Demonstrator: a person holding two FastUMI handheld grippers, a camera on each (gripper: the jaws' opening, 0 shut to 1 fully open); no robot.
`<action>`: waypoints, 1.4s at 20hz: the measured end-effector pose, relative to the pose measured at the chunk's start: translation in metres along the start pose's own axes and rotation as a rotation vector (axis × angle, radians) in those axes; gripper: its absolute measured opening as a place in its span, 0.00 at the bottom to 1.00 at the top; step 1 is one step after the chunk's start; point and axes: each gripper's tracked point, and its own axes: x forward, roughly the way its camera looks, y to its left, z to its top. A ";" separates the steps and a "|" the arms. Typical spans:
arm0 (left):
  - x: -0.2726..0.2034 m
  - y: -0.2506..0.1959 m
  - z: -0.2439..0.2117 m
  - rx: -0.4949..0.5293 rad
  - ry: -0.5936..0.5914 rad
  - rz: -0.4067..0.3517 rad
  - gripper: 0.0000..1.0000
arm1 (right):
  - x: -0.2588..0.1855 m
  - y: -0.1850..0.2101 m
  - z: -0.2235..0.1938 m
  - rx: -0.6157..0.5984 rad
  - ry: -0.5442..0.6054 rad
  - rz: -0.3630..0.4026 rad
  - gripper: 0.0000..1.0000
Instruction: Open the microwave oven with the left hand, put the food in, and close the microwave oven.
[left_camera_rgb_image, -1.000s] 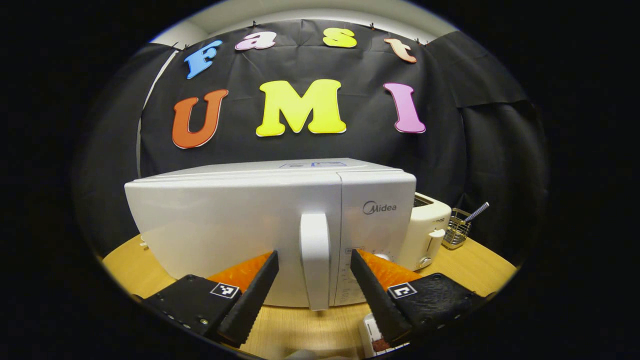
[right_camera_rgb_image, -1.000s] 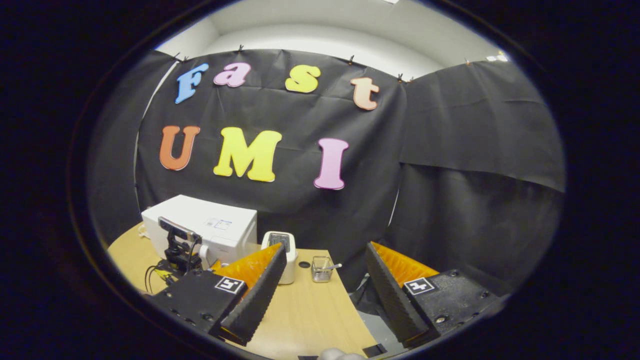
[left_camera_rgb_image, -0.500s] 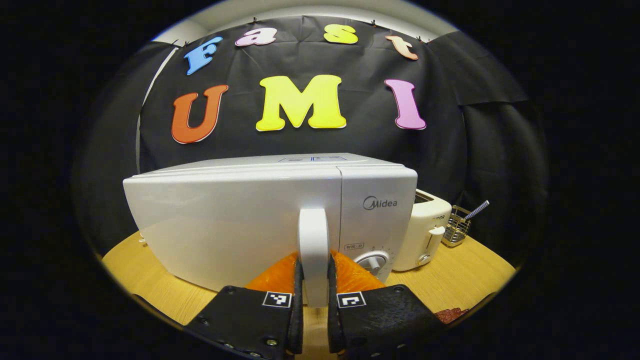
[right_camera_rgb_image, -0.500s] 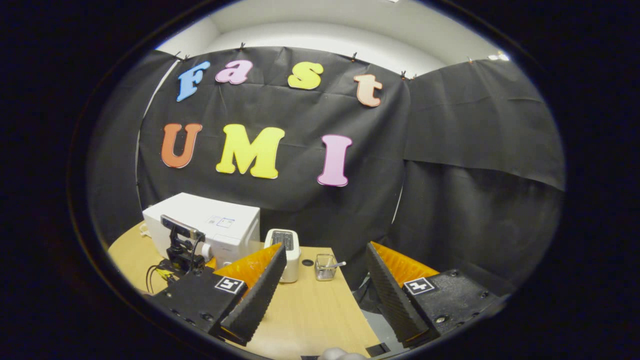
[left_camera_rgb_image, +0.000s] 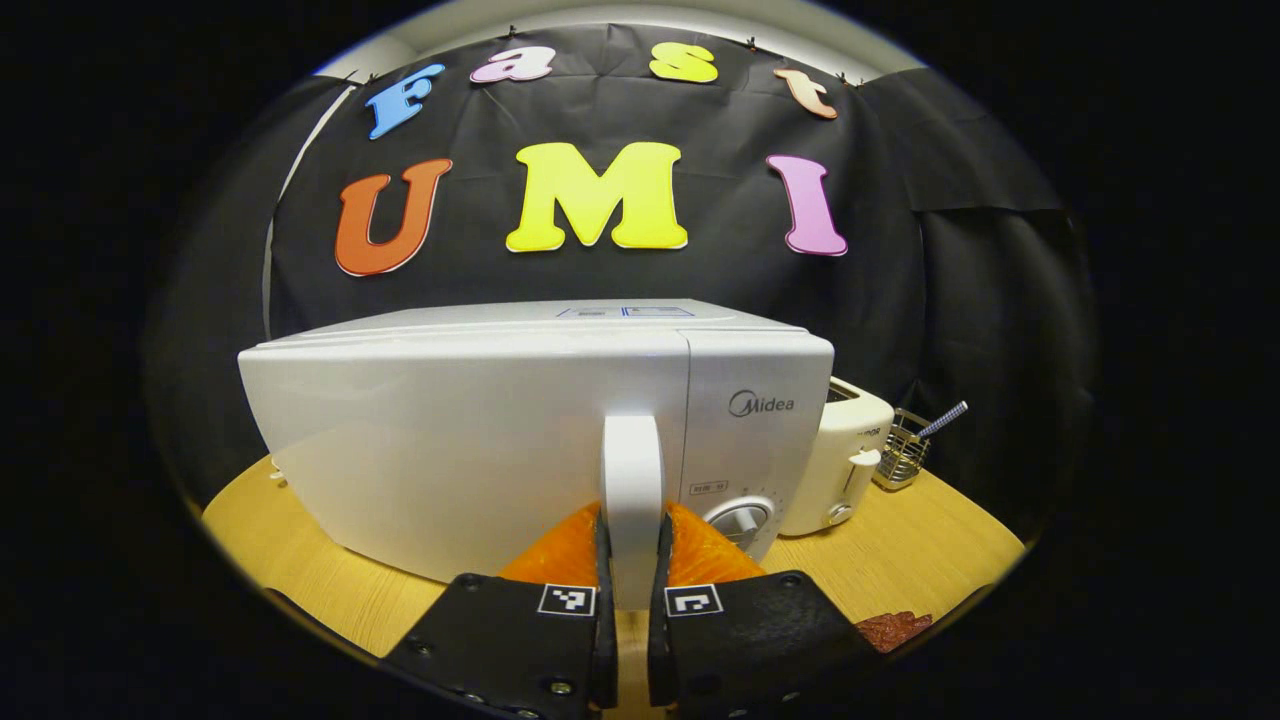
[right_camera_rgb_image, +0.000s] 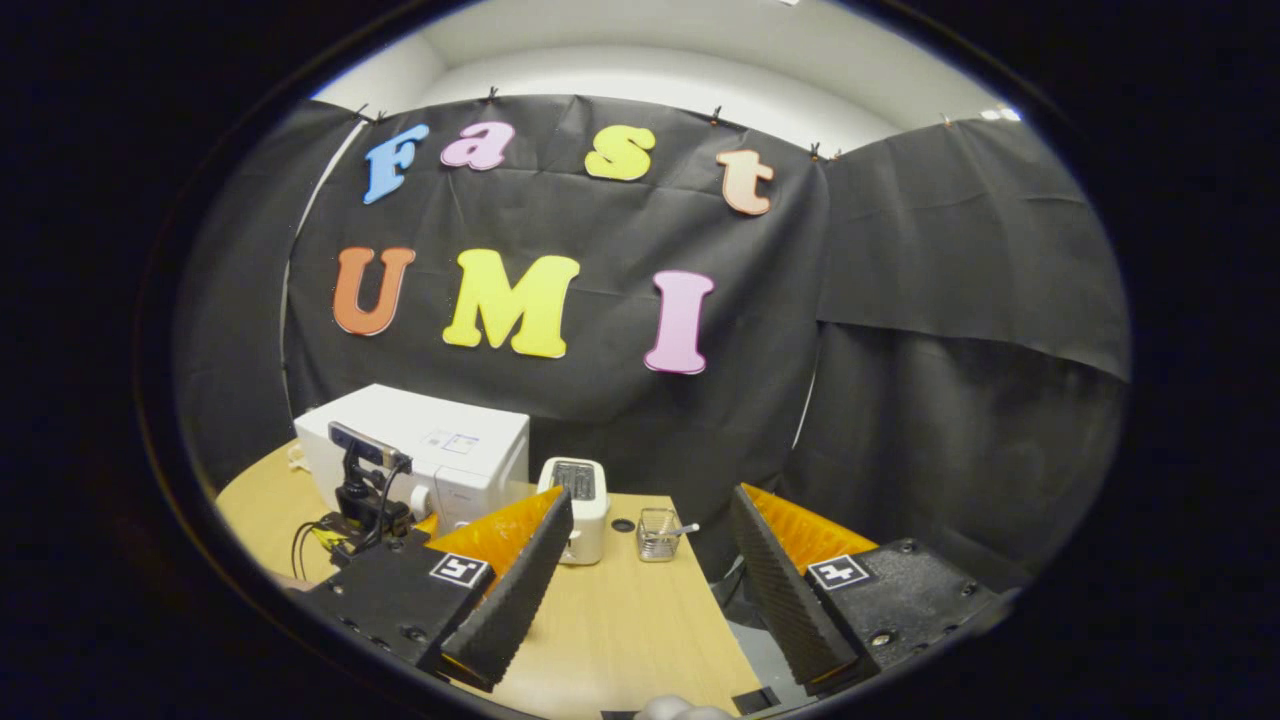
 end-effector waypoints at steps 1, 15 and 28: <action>0.001 0.000 -0.002 0.003 0.003 -0.002 0.11 | -0.001 0.001 0.001 0.001 0.000 0.007 1.00; -0.155 0.054 -0.044 0.033 0.076 0.004 0.12 | -0.002 0.074 -0.007 0.014 0.021 0.202 1.00; -0.253 0.176 -0.068 0.052 0.089 0.227 0.20 | -0.050 0.175 -0.002 -0.019 -0.006 0.386 0.96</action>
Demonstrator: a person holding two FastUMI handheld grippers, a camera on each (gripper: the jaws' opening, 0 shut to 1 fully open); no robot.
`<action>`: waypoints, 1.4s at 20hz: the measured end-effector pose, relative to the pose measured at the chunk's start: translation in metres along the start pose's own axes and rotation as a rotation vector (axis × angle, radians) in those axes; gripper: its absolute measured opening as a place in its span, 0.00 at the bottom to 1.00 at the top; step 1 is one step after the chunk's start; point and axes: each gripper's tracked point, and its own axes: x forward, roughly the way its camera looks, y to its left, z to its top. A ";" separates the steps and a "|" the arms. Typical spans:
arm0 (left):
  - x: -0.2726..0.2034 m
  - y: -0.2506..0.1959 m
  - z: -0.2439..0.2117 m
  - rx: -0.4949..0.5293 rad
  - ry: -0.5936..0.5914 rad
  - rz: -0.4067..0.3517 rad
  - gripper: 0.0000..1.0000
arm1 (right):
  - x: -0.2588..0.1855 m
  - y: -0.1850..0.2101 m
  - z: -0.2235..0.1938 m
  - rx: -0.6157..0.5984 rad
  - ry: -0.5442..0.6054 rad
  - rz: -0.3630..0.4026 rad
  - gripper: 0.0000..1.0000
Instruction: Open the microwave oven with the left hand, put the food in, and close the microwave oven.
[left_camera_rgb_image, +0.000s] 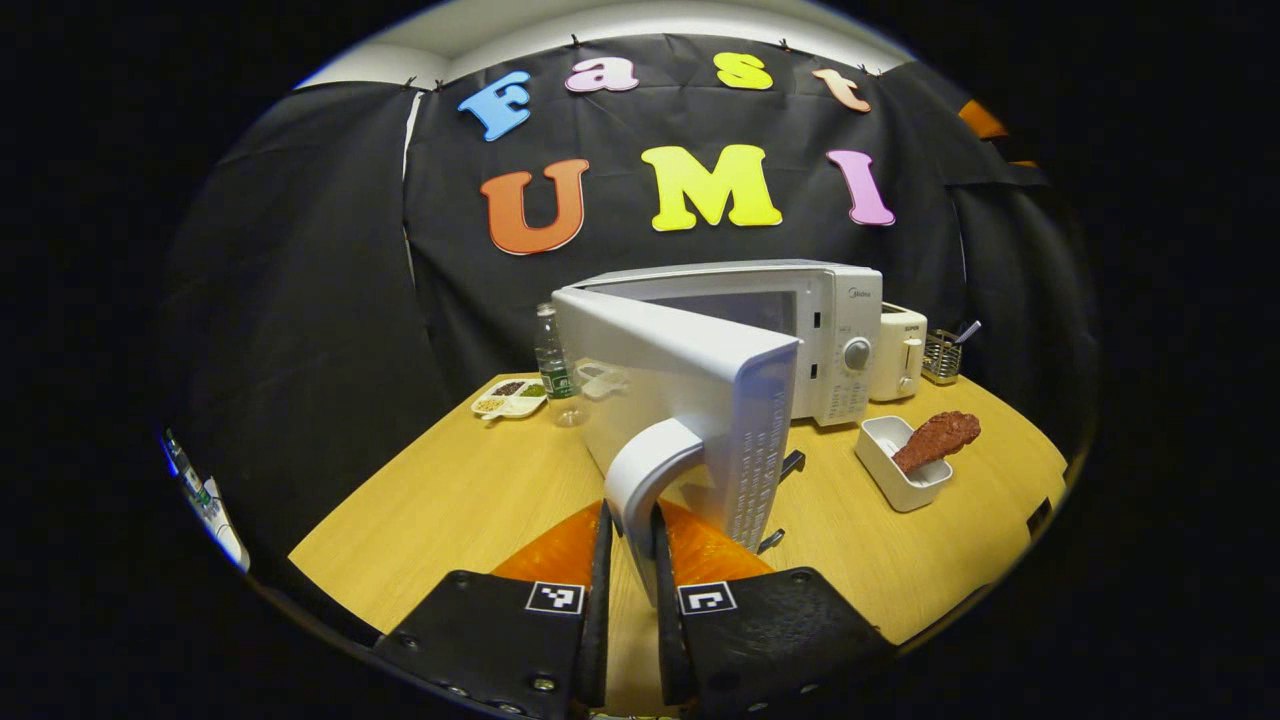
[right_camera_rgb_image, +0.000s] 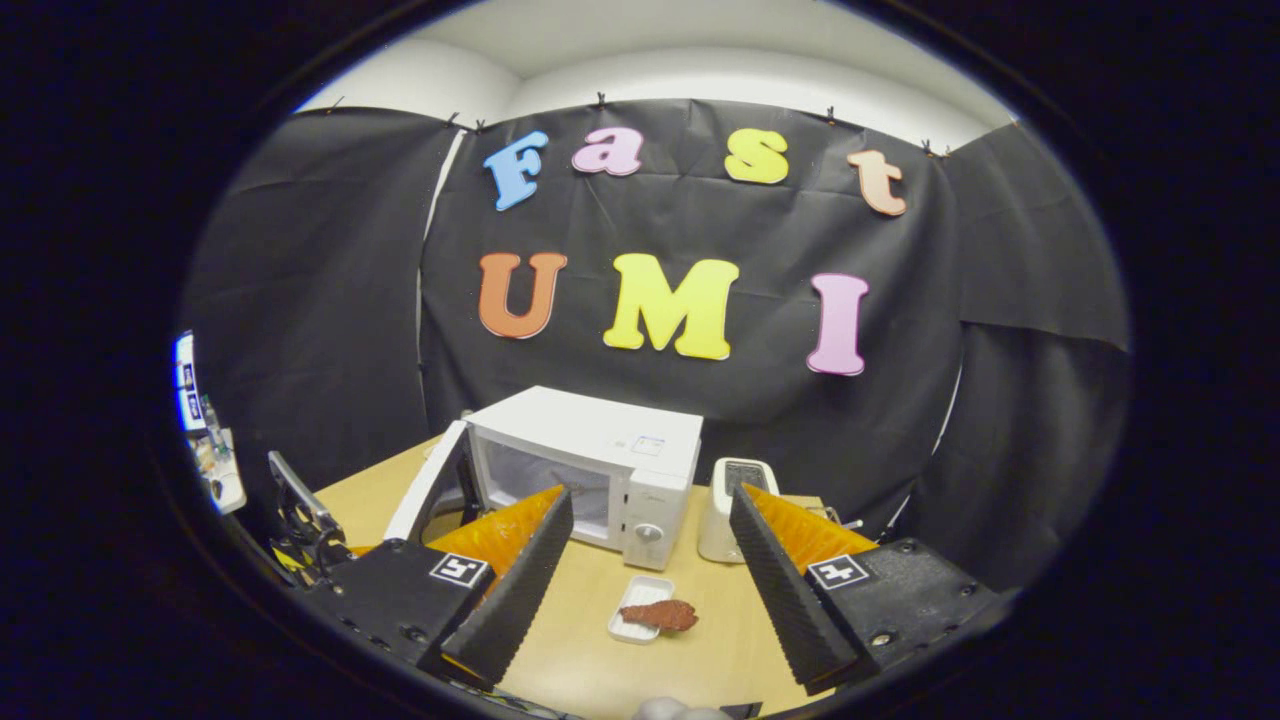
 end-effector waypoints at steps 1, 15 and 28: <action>0.000 0.008 -0.003 -0.017 0.008 0.004 0.23 | -0.001 0.003 0.000 0.003 -0.001 0.000 1.00; -0.022 0.093 -0.016 -0.083 0.040 0.010 0.95 | -0.009 0.055 -0.015 0.010 0.023 0.057 1.00; -0.057 0.190 -0.013 -0.041 0.018 0.187 0.92 | 0.019 0.039 -0.099 0.097 0.136 0.006 1.00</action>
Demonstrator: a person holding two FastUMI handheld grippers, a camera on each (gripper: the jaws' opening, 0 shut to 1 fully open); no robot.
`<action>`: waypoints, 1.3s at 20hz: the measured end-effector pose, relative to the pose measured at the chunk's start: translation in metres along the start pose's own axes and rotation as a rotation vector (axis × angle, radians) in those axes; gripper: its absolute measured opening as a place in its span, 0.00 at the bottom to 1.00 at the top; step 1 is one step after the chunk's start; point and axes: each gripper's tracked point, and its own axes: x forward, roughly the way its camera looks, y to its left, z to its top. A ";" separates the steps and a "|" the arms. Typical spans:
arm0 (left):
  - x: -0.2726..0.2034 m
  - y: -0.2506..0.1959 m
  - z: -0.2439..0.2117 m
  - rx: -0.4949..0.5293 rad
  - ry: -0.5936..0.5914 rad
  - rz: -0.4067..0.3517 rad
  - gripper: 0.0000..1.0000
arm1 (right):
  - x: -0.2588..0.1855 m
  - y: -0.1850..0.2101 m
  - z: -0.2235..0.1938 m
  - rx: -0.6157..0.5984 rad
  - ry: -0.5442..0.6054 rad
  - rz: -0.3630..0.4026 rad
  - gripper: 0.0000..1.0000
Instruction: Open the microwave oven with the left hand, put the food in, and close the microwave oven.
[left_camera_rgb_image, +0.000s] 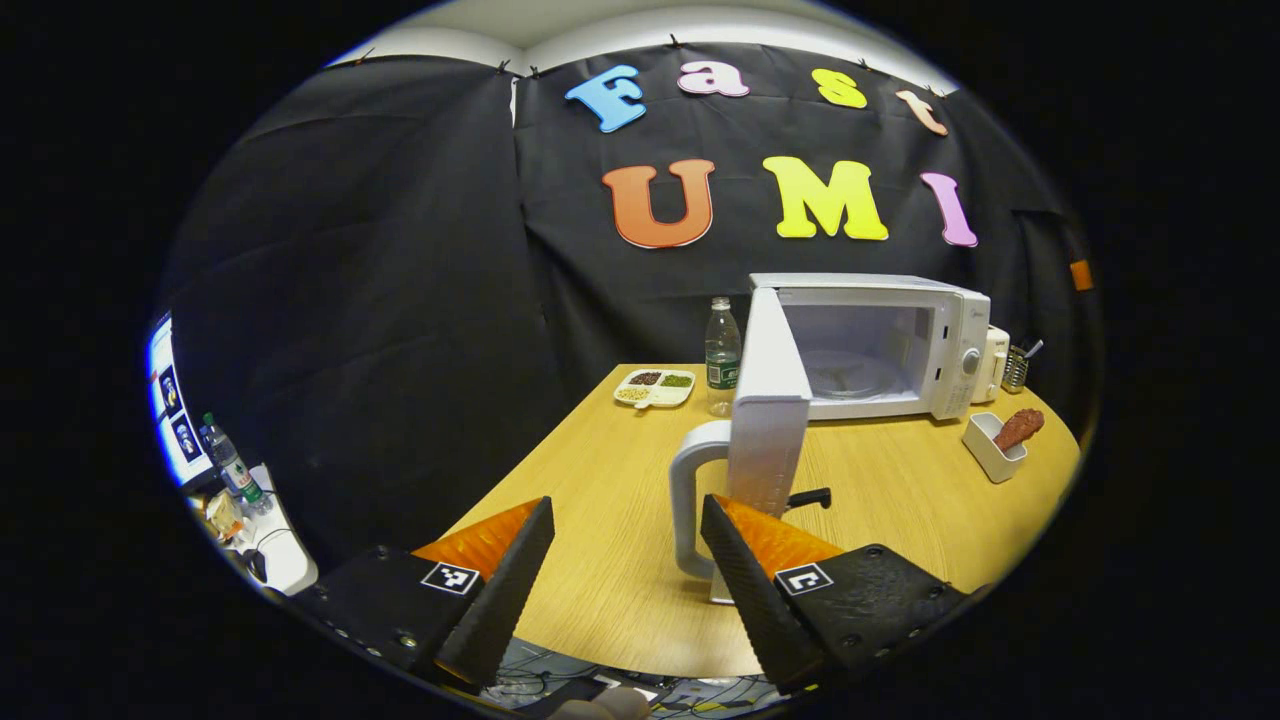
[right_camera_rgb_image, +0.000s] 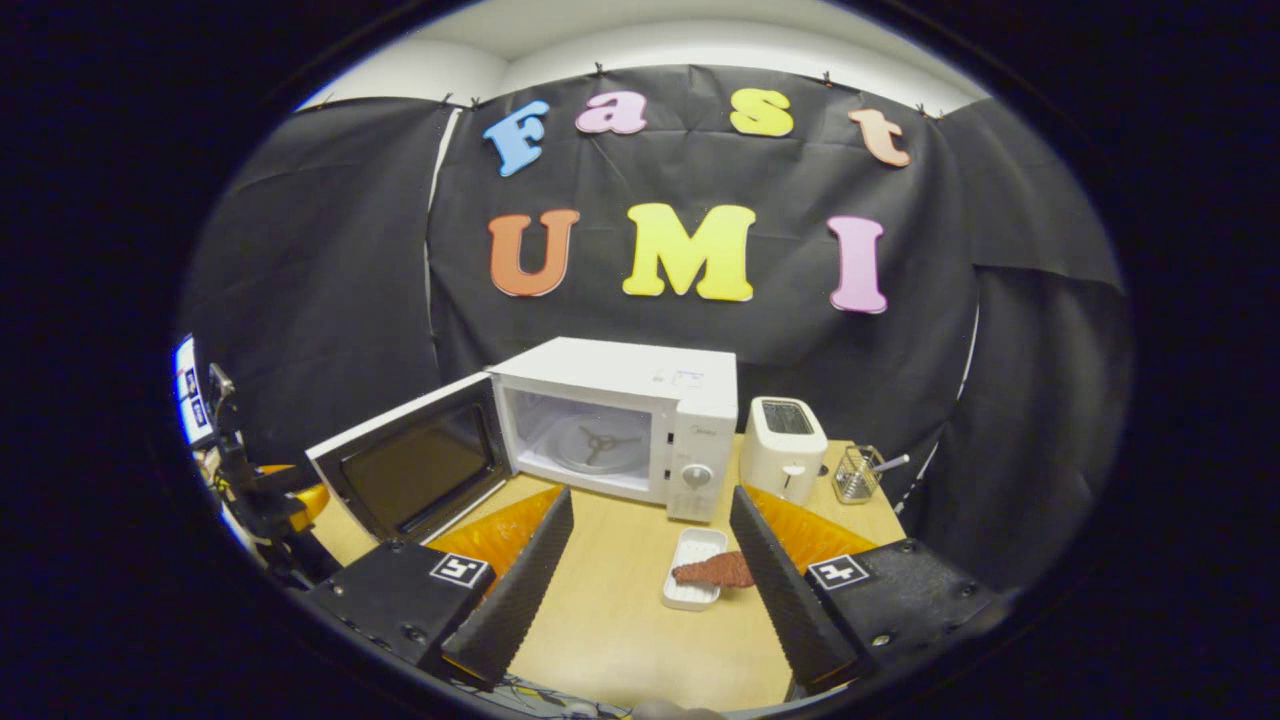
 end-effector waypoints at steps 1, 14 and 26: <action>-0.008 -0.002 0.004 0.003 -0.001 -0.003 0.94 | 0.008 -0.007 -0.015 0.041 0.019 -0.003 1.00; -0.073 -0.118 0.160 -0.058 -0.147 -0.103 0.95 | 0.127 -0.087 -0.192 0.399 0.287 0.050 0.96; -0.067 -0.181 0.199 0.053 -0.150 -0.021 0.95 | 0.192 -0.098 -0.177 0.514 0.353 0.245 0.19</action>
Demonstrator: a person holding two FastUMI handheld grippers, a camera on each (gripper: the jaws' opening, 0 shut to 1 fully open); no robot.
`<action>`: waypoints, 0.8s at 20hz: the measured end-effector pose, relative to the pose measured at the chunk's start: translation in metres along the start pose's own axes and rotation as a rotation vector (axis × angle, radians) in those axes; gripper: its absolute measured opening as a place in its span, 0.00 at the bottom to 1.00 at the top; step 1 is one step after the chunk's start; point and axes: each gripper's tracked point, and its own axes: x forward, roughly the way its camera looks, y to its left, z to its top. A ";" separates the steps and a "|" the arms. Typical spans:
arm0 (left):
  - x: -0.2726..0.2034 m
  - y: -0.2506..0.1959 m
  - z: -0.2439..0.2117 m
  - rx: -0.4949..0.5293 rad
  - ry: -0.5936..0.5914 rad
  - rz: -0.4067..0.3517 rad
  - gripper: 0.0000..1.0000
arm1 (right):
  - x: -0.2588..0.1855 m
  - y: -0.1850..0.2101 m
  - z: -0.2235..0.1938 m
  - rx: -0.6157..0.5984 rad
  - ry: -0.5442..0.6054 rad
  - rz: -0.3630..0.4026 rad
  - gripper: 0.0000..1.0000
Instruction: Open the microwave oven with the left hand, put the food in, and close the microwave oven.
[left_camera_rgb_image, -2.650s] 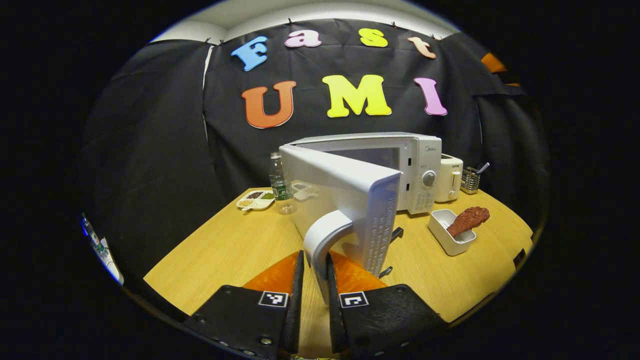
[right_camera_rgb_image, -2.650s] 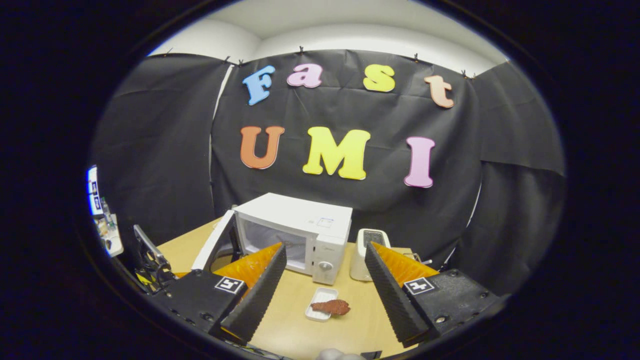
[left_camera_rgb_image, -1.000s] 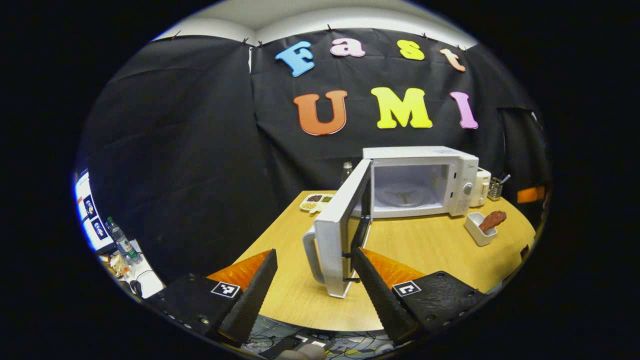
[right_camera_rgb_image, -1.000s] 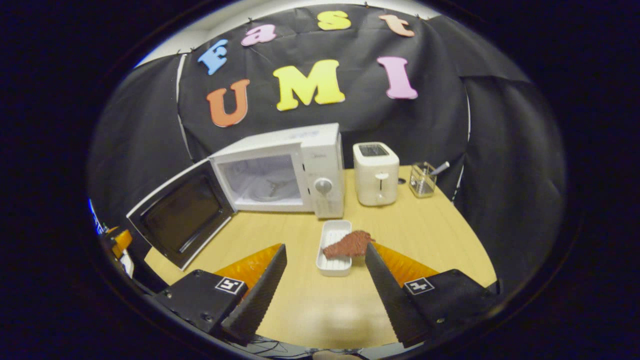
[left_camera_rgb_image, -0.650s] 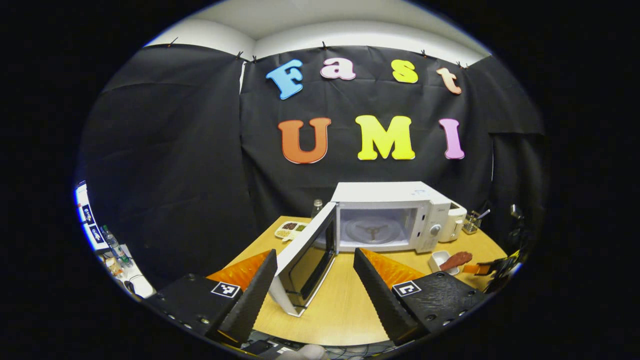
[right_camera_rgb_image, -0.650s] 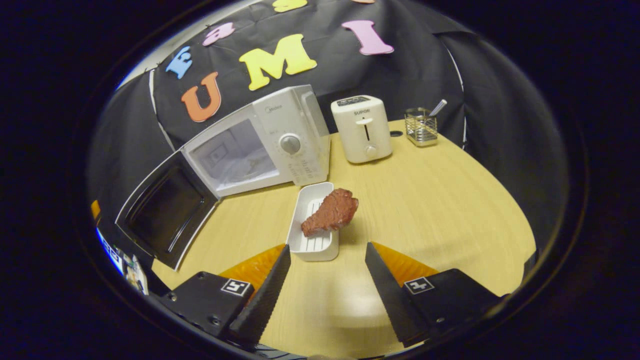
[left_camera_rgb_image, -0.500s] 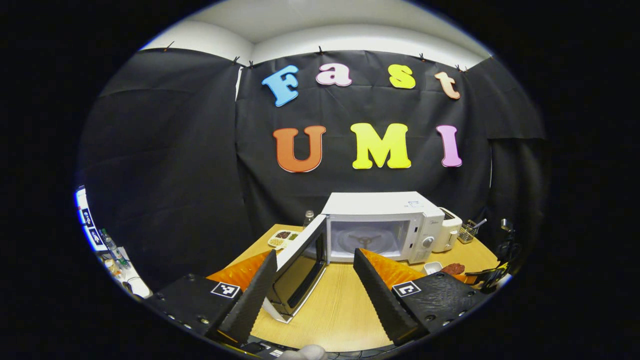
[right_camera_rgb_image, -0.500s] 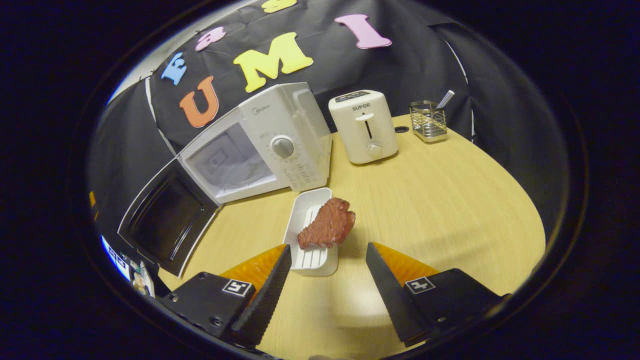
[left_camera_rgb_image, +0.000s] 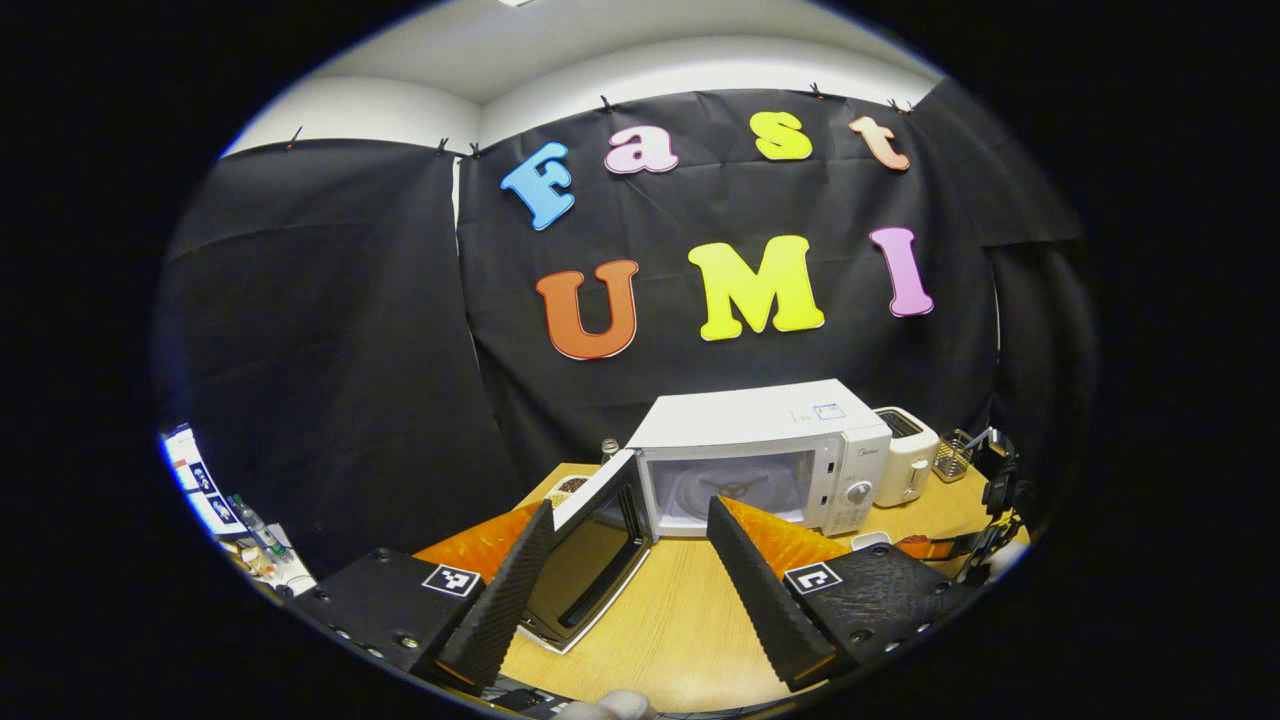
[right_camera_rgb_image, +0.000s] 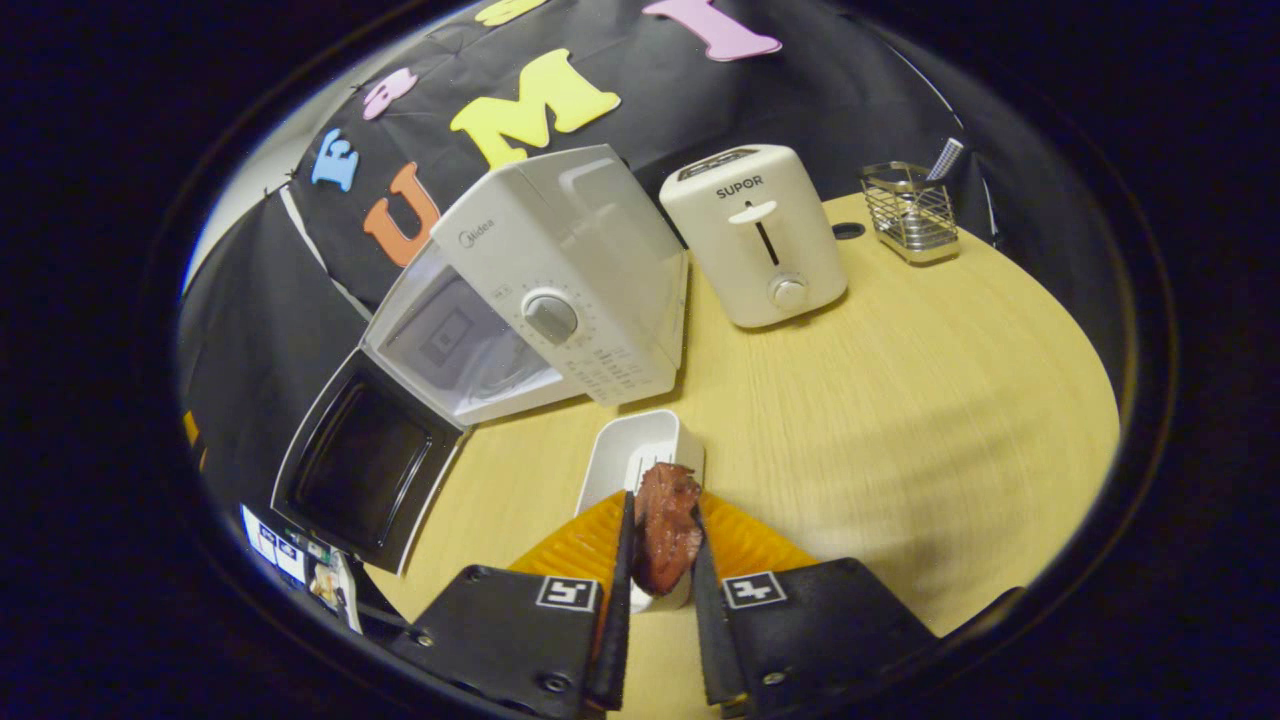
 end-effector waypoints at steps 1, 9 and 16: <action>0.000 -0.003 0.000 0.004 -0.005 -0.006 0.95 | 0.003 0.004 0.002 0.017 0.010 0.029 0.20; 0.011 0.003 -0.030 0.004 -0.021 -0.098 0.95 | -0.036 0.068 0.041 -0.157 -0.075 0.012 0.14; 0.021 0.025 -0.046 0.020 -0.034 -0.223 0.95 | -0.007 0.194 0.067 -0.132 -0.211 0.089 0.14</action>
